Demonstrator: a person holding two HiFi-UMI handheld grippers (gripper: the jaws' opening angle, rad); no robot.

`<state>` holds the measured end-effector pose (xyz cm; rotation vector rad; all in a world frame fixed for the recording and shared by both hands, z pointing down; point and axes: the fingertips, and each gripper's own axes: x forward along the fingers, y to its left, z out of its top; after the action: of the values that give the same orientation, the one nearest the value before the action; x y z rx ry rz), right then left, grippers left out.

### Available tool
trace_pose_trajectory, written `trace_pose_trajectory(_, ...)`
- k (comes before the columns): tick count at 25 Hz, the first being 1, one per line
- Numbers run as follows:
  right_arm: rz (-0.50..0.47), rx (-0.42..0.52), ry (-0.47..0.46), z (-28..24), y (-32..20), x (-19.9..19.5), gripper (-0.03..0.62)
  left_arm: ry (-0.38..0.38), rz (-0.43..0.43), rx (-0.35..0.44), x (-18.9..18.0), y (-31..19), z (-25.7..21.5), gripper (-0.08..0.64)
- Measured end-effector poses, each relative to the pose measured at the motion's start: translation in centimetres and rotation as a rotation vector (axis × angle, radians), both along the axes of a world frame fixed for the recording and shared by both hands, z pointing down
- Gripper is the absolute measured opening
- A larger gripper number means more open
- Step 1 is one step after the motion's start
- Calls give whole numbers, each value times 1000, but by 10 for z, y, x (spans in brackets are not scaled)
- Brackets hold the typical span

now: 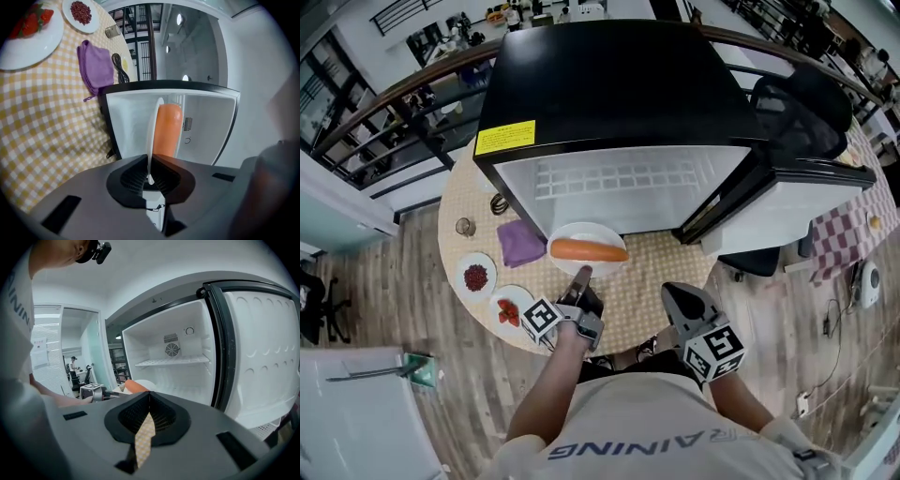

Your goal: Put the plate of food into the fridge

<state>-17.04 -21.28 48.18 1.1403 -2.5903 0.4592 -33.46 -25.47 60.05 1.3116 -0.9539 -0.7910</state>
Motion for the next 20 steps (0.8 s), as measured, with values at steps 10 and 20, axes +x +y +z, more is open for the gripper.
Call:
trace_pose_trajectory(10,24,-21,17,8,0,25,20,-23,-15,-31,27,-63,21,26)
trace_pose_trajectory(20,32,-52,33,18,-4,46,20,-43,-86,-95,29,-130,44,26)
